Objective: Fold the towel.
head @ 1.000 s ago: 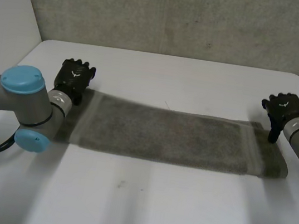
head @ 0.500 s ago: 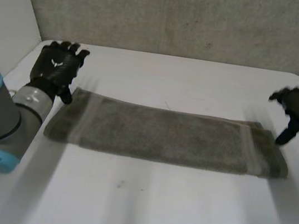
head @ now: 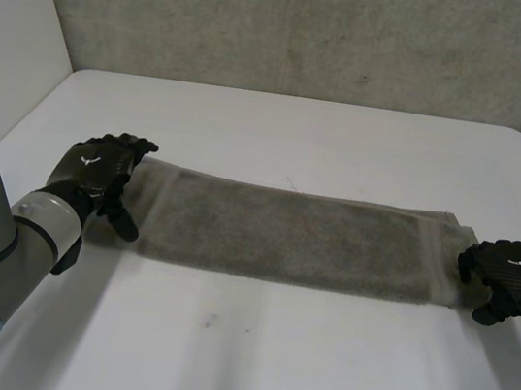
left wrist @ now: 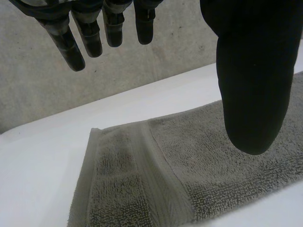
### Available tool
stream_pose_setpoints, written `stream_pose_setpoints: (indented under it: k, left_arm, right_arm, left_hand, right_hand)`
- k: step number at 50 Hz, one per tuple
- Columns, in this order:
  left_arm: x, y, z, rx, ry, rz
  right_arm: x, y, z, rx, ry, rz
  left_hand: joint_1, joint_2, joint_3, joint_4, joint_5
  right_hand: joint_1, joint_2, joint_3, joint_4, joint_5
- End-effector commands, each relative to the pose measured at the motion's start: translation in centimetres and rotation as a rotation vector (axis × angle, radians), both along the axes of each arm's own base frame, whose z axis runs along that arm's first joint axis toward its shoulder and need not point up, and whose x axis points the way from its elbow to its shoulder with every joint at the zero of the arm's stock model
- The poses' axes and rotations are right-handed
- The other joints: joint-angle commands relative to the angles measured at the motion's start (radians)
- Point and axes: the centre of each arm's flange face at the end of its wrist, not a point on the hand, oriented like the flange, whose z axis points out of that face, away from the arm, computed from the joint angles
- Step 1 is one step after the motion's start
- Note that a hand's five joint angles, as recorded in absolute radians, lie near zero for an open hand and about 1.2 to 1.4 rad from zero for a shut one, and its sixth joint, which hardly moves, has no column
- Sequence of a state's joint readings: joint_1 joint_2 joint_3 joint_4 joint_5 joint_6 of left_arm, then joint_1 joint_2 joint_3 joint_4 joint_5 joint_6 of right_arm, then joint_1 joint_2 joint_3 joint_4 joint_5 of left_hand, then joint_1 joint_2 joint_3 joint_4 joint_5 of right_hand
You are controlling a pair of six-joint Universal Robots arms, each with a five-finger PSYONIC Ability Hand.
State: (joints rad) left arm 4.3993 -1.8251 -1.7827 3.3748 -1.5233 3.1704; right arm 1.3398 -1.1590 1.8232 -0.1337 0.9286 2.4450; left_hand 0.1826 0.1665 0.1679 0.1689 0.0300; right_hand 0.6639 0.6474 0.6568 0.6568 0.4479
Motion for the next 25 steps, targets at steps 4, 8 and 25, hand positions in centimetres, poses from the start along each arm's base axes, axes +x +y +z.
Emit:
stream_pose_setpoints:
  k: [4,8,25]
  left_arm:
    - [0.0,0.0,-0.1,0.001,-0.002,0.000]
    - [0.0,0.1,-0.2,0.002,-0.003,-0.002]
    - [0.0,0.4,-0.4,0.011,-0.007,-0.005]
  right_arm:
    - [-0.2,-1.3,-1.1,-0.030,0.015,-0.002]
    - [-0.5,-1.8,-1.7,-0.021,0.024,-0.018]
    - [-8.7,-5.7,-0.3,-0.114,0.158,-0.261]
  left_hand:
    - [-0.008,0.008,0.007,0.006,-0.030]
    - [-0.008,0.008,0.007,0.006,-0.030]
    - [-0.008,0.008,0.007,0.006,-0.030]
  right_hand:
    - [0.296,0.312,0.303,0.303,0.337]
    - [0.477,0.493,0.484,0.484,0.518]
    - [0.732,0.749,0.739,0.740,0.774]
